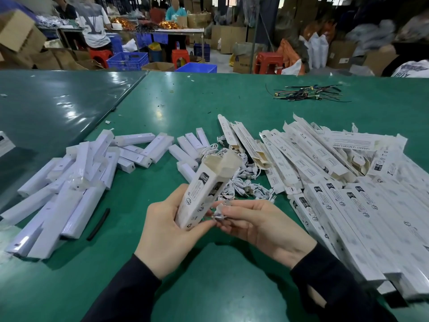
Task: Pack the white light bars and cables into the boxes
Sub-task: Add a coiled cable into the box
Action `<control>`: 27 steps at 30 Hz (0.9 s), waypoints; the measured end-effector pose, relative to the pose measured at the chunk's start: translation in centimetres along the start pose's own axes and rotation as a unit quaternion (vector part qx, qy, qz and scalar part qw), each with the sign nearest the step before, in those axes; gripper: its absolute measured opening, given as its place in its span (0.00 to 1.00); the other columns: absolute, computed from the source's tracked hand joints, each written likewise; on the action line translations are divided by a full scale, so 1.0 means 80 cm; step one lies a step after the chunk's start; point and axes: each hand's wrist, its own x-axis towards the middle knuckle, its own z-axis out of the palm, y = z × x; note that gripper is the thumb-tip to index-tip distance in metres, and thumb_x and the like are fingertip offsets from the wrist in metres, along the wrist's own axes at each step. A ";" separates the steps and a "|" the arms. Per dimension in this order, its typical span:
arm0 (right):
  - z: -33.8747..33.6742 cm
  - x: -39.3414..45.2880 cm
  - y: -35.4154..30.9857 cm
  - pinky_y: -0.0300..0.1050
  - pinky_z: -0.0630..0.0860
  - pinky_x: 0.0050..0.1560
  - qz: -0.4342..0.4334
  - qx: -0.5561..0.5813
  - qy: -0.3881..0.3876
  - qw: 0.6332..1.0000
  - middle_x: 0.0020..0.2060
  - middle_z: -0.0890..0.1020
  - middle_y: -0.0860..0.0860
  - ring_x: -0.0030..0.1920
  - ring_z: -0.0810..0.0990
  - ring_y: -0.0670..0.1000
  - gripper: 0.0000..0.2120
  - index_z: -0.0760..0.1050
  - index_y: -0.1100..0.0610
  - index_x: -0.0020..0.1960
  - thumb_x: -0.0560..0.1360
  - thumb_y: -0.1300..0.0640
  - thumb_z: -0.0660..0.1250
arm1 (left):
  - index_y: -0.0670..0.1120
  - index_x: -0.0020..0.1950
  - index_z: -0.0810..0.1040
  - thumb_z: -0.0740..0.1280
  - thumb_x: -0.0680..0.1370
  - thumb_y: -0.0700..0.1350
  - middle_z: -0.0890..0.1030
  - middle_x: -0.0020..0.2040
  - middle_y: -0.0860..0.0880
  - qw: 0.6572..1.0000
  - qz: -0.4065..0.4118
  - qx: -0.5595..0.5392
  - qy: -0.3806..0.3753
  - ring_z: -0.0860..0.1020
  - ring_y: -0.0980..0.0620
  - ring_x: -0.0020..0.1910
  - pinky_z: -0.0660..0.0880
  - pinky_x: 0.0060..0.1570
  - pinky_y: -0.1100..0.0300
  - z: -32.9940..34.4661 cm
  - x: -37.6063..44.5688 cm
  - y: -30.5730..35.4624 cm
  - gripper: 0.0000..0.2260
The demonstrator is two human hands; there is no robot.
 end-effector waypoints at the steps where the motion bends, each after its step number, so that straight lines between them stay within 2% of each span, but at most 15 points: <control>1: 0.000 0.000 -0.001 0.39 0.80 0.45 0.002 -0.006 0.004 1.000 0.44 0.85 0.58 0.40 0.81 0.49 0.13 0.85 0.63 0.49 0.66 0.60 0.75 | 0.56 0.53 0.79 0.77 0.65 0.44 0.84 0.41 0.57 1.000 0.009 0.006 -0.001 0.83 0.54 0.40 0.80 0.42 0.58 0.001 -0.001 0.001 0.19; 5: 0.003 -0.003 -0.004 0.39 0.79 0.47 0.014 -0.008 -0.010 1.000 0.46 0.86 0.56 0.43 0.81 0.49 0.14 0.85 0.59 0.50 0.65 0.57 0.76 | 0.55 0.48 0.80 0.77 0.64 0.41 0.84 0.40 0.54 0.999 -0.003 -0.035 0.001 0.82 0.54 0.38 0.79 0.39 0.60 0.000 -0.001 0.002 0.16; 8: 0.003 -0.006 -0.003 0.48 0.80 0.55 0.052 0.062 -0.064 0.995 0.54 0.83 0.61 0.50 0.83 0.56 0.12 0.83 0.59 0.54 0.70 0.60 0.75 | 0.52 0.48 0.79 0.79 0.63 0.40 0.84 0.38 0.47 0.992 -0.030 -0.120 -0.009 0.82 0.53 0.35 0.79 0.39 0.62 -0.003 -0.001 0.005 0.18; 11: 0.007 -0.012 -0.005 0.54 0.80 0.56 0.066 0.127 -0.135 0.980 0.53 0.81 0.63 0.51 0.83 0.59 0.16 0.82 0.59 0.54 0.67 0.58 0.78 | 0.48 0.47 0.79 0.80 0.61 0.35 0.84 0.36 0.44 0.986 -0.027 -0.166 -0.018 0.79 0.55 0.30 0.77 0.34 0.64 -0.002 0.001 0.009 0.20; 14: 0.011 -0.013 -0.005 0.53 0.81 0.53 0.049 0.133 -0.124 0.982 0.49 0.84 0.59 0.45 0.85 0.55 0.21 0.85 0.59 0.49 0.58 0.58 0.84 | 0.44 0.48 0.77 0.79 0.60 0.34 0.84 0.35 0.46 0.981 -0.021 -0.193 -0.009 0.78 0.60 0.29 0.75 0.33 0.69 -0.001 0.001 0.012 0.21; 17: 0.011 -0.014 -0.006 0.51 0.82 0.49 0.051 0.124 -0.104 0.986 0.47 0.85 0.58 0.44 0.85 0.54 0.24 0.85 0.58 0.47 0.53 0.57 0.86 | 0.43 0.48 0.77 0.80 0.59 0.33 0.84 0.34 0.45 0.980 -0.029 -0.196 -0.014 0.78 0.59 0.28 0.75 0.33 0.69 -0.001 0.002 0.013 0.21; 21: 0.010 -0.013 -0.007 0.52 0.81 0.53 0.052 0.125 -0.113 0.984 0.53 0.84 0.59 0.49 0.84 0.55 0.23 0.85 0.58 0.48 0.55 0.57 0.85 | 0.44 0.46 0.78 0.80 0.59 0.33 0.84 0.35 0.44 0.980 -0.034 -0.195 -0.012 0.81 0.54 0.31 0.77 0.35 0.66 -0.002 0.001 0.013 0.20; 24: 0.010 -0.013 -0.005 0.51 0.79 0.58 0.037 0.126 -0.142 0.981 0.55 0.84 0.57 0.54 0.84 0.55 0.19 0.85 0.57 0.48 0.59 0.57 0.84 | 0.49 0.43 0.82 0.80 0.59 0.32 0.84 0.35 0.42 0.976 -0.035 -0.214 -0.018 0.83 0.52 0.33 0.79 0.37 0.64 -0.003 0.000 0.014 0.19; 27: 0.010 -0.014 -0.006 0.50 0.79 0.56 0.038 0.118 -0.147 0.981 0.54 0.84 0.57 0.54 0.84 0.54 0.19 0.85 0.58 0.49 0.60 0.57 0.83 | 0.50 0.42 0.83 0.79 0.58 0.32 0.84 0.34 0.43 0.975 -0.047 -0.215 -0.027 0.83 0.52 0.32 0.79 0.37 0.64 -0.003 0.000 0.014 0.18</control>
